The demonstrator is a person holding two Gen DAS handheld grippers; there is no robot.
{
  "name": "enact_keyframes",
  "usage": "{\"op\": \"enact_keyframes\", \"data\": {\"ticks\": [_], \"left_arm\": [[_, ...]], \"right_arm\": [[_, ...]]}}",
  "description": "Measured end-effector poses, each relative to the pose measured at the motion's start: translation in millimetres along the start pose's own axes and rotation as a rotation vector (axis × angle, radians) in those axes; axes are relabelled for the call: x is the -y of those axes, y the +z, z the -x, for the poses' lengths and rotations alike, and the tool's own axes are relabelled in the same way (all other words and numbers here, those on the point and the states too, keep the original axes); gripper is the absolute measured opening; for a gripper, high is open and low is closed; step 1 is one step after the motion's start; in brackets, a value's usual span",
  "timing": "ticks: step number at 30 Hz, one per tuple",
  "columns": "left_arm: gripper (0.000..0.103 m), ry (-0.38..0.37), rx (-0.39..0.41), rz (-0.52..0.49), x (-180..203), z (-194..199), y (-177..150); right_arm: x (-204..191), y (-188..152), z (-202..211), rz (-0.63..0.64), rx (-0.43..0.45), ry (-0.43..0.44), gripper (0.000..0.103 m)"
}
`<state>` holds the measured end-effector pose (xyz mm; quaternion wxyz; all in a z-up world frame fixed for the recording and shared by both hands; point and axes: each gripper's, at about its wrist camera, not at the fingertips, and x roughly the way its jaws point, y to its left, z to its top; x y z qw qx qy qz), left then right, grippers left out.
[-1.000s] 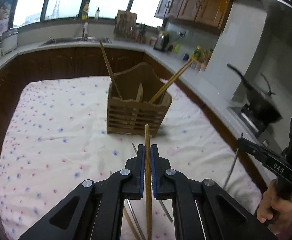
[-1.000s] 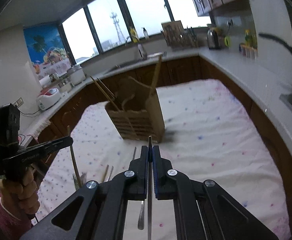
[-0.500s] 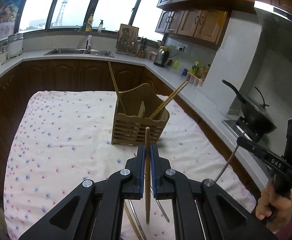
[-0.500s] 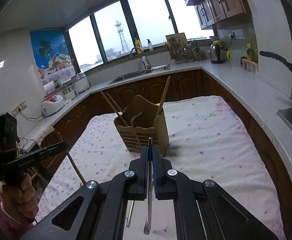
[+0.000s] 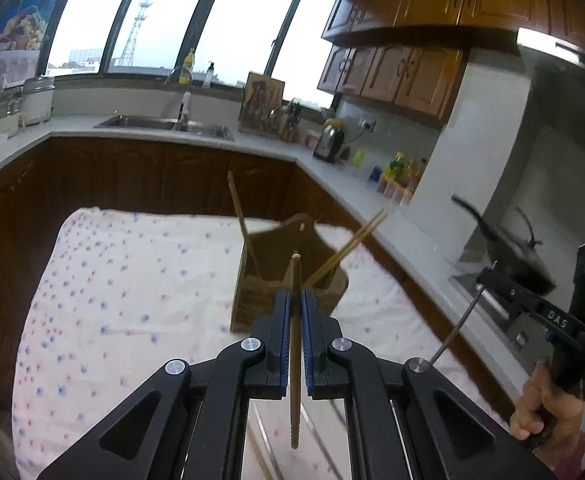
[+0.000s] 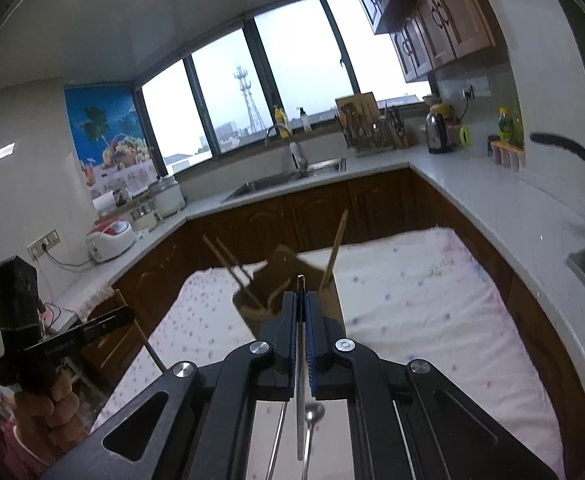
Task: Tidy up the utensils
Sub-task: 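Lift both chopsticks and carry them above the wooden holder, then lower the chopsticks into the holder and open both tools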
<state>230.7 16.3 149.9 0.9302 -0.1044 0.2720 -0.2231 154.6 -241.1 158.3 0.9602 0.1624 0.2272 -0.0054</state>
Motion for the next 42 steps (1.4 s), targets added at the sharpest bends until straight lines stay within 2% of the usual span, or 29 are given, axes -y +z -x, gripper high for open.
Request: {"op": "enact_keyframes", "data": {"ticks": [8,18,22,29,35,42], "left_arm": [[0.003,0.002,0.097,0.01,-9.7,-19.1,39.6],[0.003,0.04,0.22,-0.001,-18.7,-66.7,85.8],[0.003,0.058,0.253,-0.01,-23.5,-92.4,80.8],[0.003,0.091,0.258,0.036,-34.0,-141.9,42.3],[0.003,0.103,0.232,0.08,-41.4,-175.6,8.5],[0.004,0.098,0.175,0.067,-38.5,-193.0,-2.1]], "right_arm": [[-1.0,49.1,-20.3,-0.02,0.132,0.021,0.004],[2.1,91.4,-67.9,-0.028,0.218,0.012,0.004],[7.9,87.7,-87.1,-0.03,0.225,-0.003,0.004],[18.3,55.4,-116.8,-0.03,0.199,-0.038,0.004],[28.4,33.0,-132.9,-0.051,0.161,-0.047,0.004],[37.5,11.2,-148.6,-0.09,0.08,-0.039,0.004]]}}
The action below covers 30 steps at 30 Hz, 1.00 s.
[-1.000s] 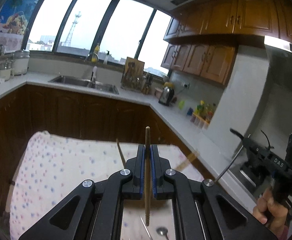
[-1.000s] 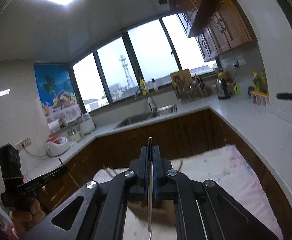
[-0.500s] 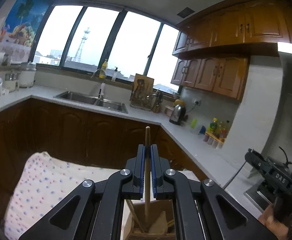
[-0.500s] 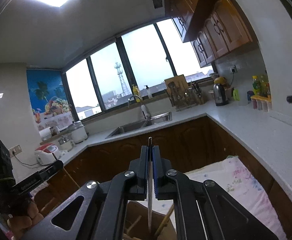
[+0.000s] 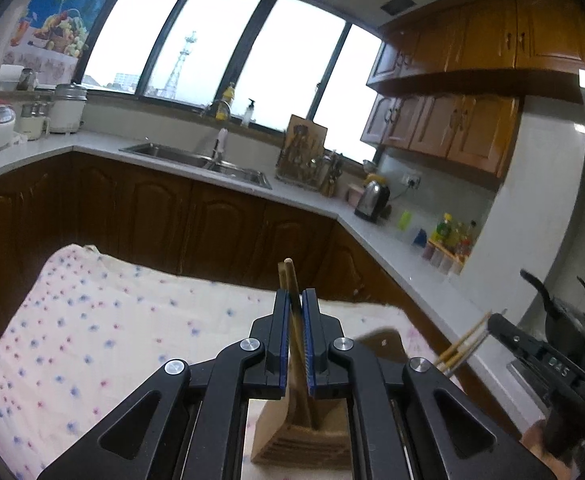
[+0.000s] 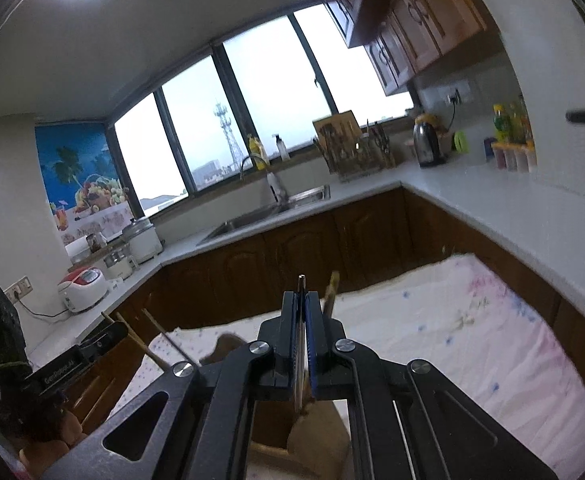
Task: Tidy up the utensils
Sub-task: 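Lower the chopsticks into the holder and open both tools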
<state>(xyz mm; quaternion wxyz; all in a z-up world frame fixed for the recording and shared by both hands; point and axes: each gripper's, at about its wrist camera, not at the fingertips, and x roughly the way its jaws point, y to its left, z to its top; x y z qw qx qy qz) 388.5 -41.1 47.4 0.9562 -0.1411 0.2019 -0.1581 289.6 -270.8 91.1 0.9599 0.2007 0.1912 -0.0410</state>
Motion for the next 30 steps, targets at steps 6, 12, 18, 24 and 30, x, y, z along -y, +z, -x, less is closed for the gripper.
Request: {"op": "enact_keyframes", "data": {"ticks": [6,12,18,24,30], "left_arm": [[0.004,0.0,-0.047,-0.027,1.7,1.4,14.5],[0.004,0.003,-0.058,-0.033,-2.8,6.5,33.0],[0.004,0.008,-0.08,-0.037,0.7,4.6,39.4],[0.025,0.012,-0.086,-0.034,2.1,14.5,35.3],[0.043,0.017,-0.074,-0.019,3.0,32.9,32.7]], "right_arm": [[3.2,-4.1,-6.8,-0.015,-0.045,-0.002,0.005],[3.2,-2.8,-6.7,-0.011,-0.056,-0.01,0.005],[5.4,-2.7,-8.6,-0.025,-0.074,0.002,0.01],[9.3,-2.6,1.0,-0.058,-0.069,0.019,0.038],[7.7,-0.3,19.6,-0.07,-0.04,0.018,0.048]]}}
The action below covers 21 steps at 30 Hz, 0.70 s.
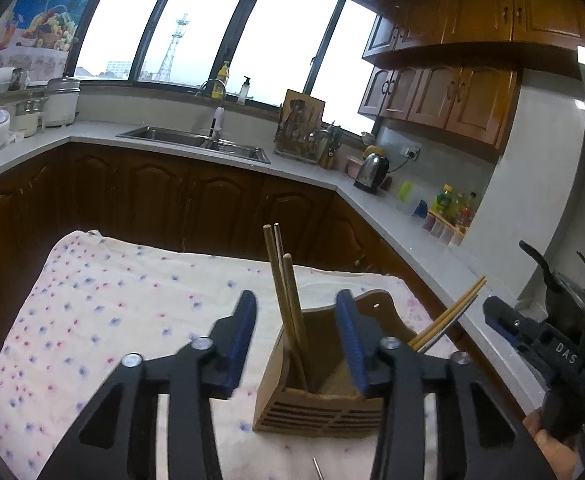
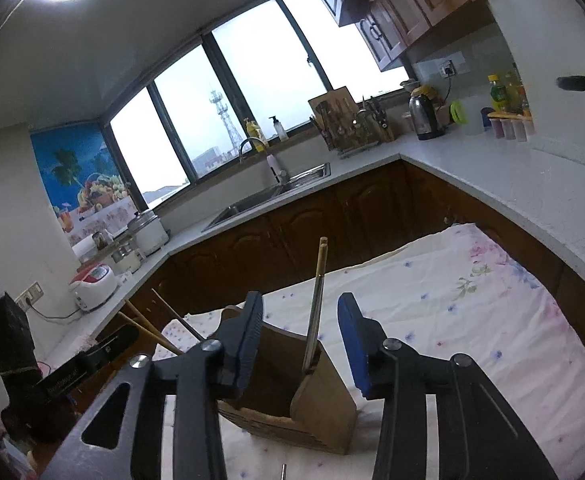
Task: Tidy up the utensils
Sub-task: 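Lower the chopsticks into the holder and open both tools, then withdraw both tools from the holder toward the forks and spoon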
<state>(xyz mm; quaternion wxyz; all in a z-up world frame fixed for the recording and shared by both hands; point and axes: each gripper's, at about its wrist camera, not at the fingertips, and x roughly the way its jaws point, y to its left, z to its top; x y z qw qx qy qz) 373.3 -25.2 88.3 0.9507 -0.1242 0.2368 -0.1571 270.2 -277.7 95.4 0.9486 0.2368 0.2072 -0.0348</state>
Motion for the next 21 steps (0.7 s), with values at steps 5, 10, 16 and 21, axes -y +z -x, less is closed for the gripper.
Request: {"op": "enact_keyframes", "data": {"ticks": [5,10,16,21], "left_arm": [[0.069,0.023,0.019,0.024,-7.9,31.8,-9.6],[0.077,0.082,0.006,0.047,-19.9,73.1,-30.9],[0.079,0.132,-0.037,0.106,-29.3,129.3,-63.0],[0.079,0.154,-0.071,0.153,-33.7,173.9,-81.2]], "right_arm": [[1.2,-7.4,23.6,-0.014,0.023,0.017,0.076],[2.1,-23.7,44.3,-0.018,0.002,0.025,0.076],[3.7,-45.7,68.6,-0.03,-0.03,0.039,0.077],[2.7,-67.0,85.8,-0.031,-0.067,0.035,0.077]]}}
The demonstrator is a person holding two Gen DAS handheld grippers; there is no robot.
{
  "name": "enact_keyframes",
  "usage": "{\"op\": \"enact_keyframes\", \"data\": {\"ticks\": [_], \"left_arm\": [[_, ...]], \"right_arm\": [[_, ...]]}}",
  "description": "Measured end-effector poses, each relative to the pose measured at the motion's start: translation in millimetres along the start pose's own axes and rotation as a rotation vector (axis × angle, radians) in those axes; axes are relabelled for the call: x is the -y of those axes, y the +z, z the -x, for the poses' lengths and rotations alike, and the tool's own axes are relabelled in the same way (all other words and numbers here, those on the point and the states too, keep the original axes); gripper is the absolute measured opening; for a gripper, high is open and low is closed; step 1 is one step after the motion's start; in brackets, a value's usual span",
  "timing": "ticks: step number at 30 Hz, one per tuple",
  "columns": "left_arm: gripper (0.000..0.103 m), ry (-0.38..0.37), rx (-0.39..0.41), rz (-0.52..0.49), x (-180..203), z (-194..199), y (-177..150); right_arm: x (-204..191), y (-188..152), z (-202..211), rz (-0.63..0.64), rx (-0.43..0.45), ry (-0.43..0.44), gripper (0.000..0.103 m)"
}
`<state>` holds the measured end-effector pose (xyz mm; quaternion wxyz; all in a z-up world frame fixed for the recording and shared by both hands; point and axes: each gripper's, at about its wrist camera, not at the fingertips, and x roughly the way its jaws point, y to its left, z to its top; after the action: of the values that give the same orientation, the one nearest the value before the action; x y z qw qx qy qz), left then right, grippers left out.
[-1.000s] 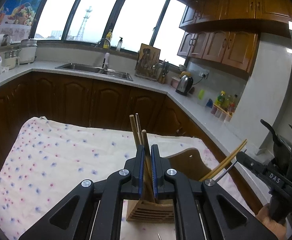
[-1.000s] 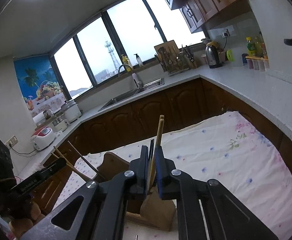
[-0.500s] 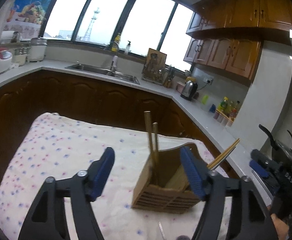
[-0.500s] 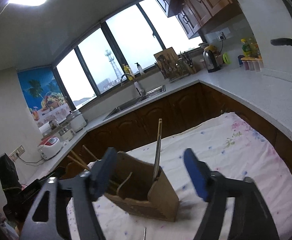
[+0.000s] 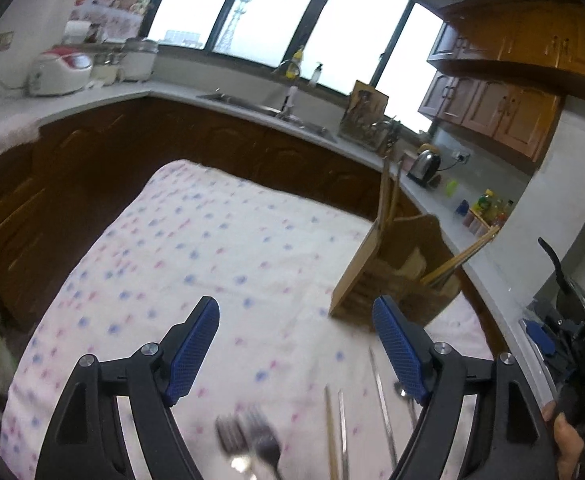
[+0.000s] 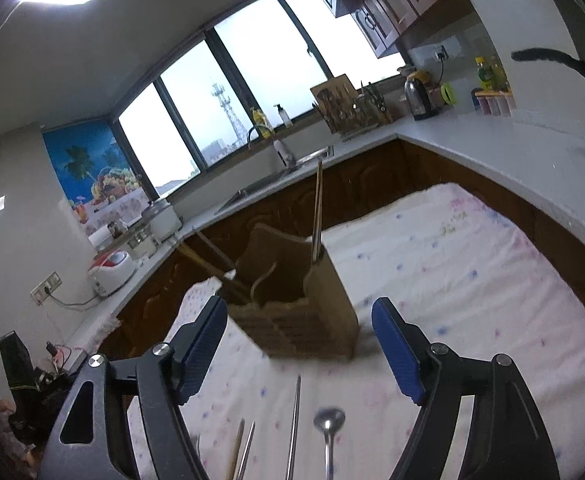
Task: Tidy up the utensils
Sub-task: 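Withdraw both tools from the holder toward the forks and spoon, then grasp a silver fork with the left tool while the right tool grasps the silver spoon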
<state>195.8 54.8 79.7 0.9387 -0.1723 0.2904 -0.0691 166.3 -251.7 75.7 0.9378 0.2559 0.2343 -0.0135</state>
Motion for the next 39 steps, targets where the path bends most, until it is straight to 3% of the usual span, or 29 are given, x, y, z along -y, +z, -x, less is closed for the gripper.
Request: {"op": "enact_keyframes", "data": {"ticks": [10,17,22,32,39], "left_arm": [[0.079,0.032,-0.06,0.038,-6.8,56.1,-26.0],[0.079,0.045,-0.11,0.049,-4.5,75.2,-48.9],[0.079,0.059,-0.148,0.026,1.1,75.5,-63.4],[0.077,0.075,-0.21,-0.011,14.3,65.3,-75.8],[0.068,0.065,-0.237,-0.019,19.8,37.8,-72.1]], "right_arm": [[-2.1,-34.7,28.0,-0.001,-0.05,-0.017,0.077],[-12.5,-59.0,39.1,0.083,-0.093,-0.065,0.077],[-15.0,-76.9,41.9,0.137,-0.116,-0.095,0.087],[-12.9,-94.0,30.7,0.15,-0.174,-0.086,0.087],[-9.8,-96.2,20.9,0.145,-0.195,-0.085,0.087]]}}
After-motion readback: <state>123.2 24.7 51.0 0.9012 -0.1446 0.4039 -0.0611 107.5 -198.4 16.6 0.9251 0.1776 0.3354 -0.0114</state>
